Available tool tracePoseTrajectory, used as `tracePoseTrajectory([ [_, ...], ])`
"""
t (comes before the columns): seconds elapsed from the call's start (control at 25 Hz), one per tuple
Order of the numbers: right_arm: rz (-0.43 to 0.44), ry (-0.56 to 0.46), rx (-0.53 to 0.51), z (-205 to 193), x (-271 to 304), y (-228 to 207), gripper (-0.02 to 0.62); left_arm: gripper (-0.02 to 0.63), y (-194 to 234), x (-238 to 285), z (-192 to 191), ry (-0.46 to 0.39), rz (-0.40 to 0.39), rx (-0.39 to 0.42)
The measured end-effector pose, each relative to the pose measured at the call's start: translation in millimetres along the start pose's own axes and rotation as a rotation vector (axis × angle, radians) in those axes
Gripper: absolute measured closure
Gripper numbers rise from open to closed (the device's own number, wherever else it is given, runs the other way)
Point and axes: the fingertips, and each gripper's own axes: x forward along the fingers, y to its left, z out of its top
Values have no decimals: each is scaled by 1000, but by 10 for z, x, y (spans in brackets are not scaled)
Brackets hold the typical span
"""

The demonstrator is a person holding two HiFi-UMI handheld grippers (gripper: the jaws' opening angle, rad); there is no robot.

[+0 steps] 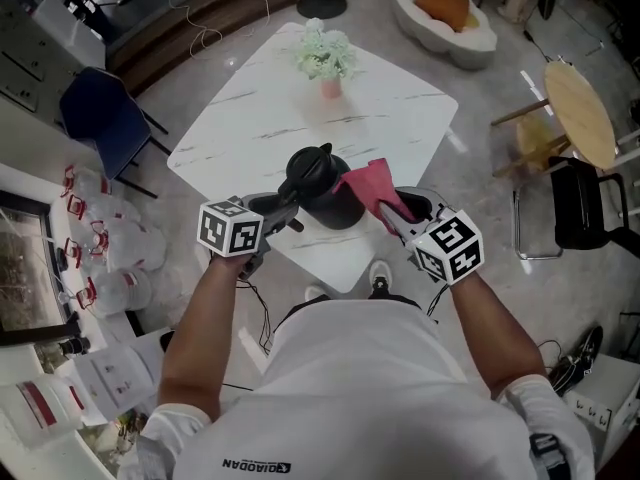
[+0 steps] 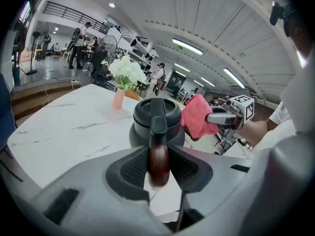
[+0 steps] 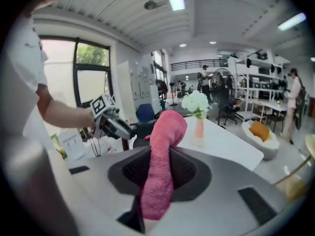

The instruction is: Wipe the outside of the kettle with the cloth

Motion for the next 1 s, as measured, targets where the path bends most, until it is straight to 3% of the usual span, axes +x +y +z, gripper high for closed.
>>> tracePoseTrajectory([
  [0.16, 24, -98, 268, 259, -15, -8, 495, 482, -143, -13, -162, 31, 7, 51],
  [0.4, 255, -280, 676, 557, 113, 270, 495, 480, -288, 5, -282, 32, 12, 69],
  [0.56, 254, -223, 847, 231, 374, 272, 497, 482, -291, -22, -346, 26, 28, 66],
  [0.68, 202, -157, 866, -10, 509, 223, 497, 482, -315, -36, -406, 38, 35, 80],
  [1.0, 41, -42, 699, -309, 589, 49, 497, 482, -368, -24, -463, 55, 51, 153],
])
